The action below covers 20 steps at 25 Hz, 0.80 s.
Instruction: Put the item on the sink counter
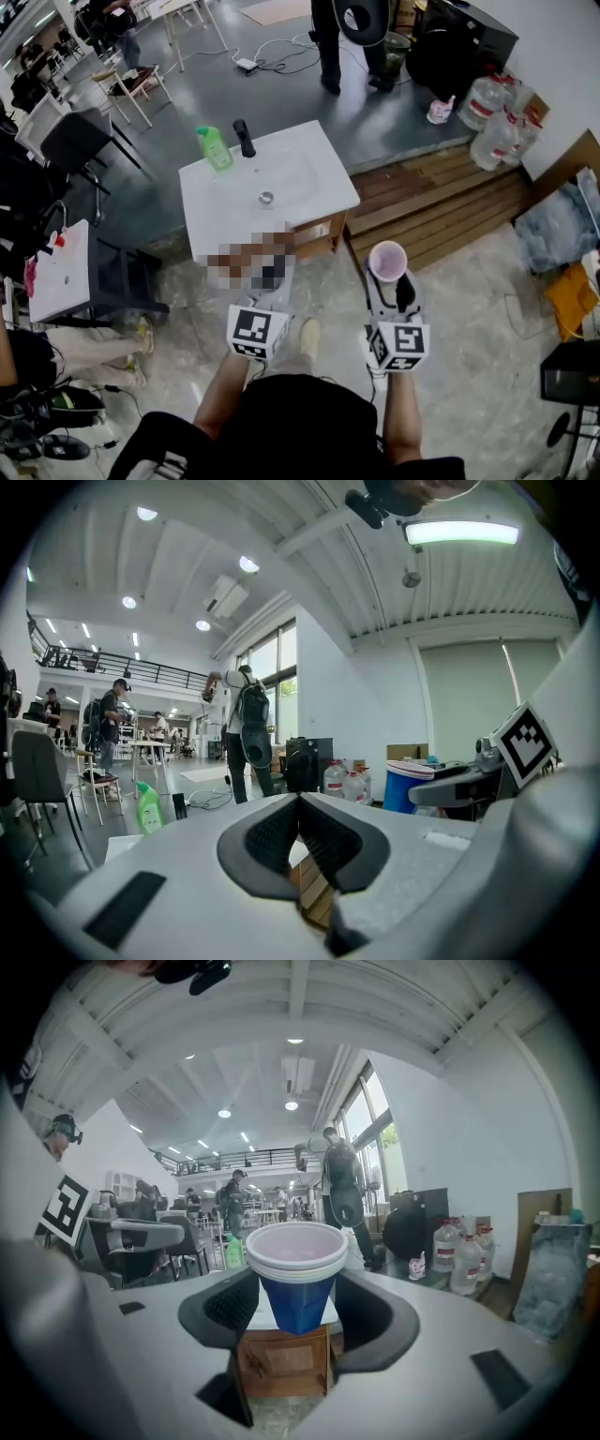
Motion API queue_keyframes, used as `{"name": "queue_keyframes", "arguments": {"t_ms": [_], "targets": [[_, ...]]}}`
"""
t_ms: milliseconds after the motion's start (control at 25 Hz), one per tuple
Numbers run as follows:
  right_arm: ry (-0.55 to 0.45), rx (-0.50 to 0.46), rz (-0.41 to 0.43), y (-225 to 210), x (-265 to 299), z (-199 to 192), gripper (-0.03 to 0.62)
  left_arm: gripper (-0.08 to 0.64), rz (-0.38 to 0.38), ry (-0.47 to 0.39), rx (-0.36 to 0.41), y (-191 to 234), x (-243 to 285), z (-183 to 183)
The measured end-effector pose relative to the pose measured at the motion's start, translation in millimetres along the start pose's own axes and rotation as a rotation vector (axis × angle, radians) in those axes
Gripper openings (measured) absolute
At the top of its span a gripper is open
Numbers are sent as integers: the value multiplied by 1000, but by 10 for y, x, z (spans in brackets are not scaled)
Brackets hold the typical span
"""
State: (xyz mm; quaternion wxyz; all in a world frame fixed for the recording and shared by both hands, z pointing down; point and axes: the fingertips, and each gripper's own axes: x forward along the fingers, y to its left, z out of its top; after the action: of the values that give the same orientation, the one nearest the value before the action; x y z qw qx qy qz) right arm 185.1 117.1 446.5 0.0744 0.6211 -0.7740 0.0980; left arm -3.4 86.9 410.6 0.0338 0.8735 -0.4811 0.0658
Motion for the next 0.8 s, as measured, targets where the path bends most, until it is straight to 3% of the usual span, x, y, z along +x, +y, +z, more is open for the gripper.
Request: {"name": "queue_keyframes", "arguments": {"t_ms": [800], "targets": [[-19, -1, 9, -48, 1130, 193, 255, 2, -13, -7, -22, 718, 877, -10]]}}
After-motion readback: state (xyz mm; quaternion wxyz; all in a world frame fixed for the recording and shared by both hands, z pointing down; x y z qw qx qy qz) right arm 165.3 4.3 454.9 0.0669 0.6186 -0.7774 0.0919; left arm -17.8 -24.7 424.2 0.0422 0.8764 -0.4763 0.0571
